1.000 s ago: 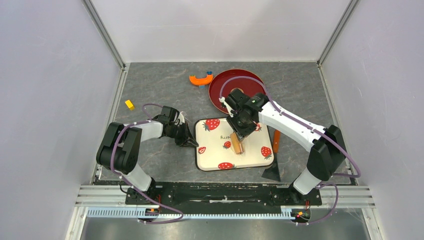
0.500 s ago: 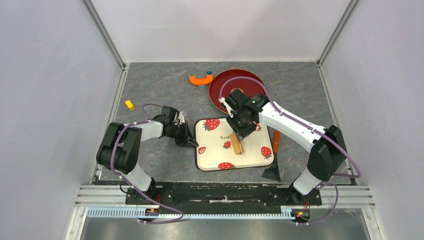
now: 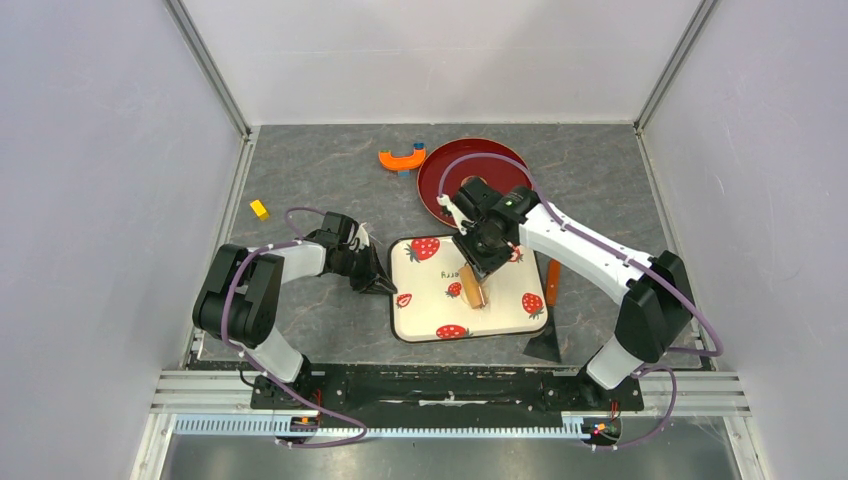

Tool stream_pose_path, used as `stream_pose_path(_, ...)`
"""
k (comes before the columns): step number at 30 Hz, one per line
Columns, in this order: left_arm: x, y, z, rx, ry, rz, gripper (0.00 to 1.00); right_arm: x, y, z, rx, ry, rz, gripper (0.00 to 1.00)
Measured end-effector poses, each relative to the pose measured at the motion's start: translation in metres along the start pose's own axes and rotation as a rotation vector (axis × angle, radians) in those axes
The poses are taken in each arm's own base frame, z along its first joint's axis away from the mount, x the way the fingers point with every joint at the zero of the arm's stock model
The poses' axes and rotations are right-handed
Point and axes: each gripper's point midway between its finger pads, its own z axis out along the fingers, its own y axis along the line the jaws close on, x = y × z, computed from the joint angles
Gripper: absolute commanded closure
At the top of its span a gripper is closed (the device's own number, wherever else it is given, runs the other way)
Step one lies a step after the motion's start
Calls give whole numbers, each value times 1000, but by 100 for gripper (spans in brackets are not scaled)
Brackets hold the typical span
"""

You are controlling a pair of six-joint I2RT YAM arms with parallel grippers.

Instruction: Roll out the dumpling wrappers from the dough

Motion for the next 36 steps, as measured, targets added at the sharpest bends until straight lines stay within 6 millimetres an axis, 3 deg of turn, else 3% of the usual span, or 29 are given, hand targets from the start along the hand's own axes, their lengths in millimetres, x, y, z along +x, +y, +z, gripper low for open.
stream_pose_path(15, -1, -1, 0, 0, 7, -3, 98, -10, -2, -6, -1, -33, 4, 100)
stream_pose_path(36, 0, -3, 2, 19, 12, 1, 98, -51, -6, -27, 10, -171, 9, 100)
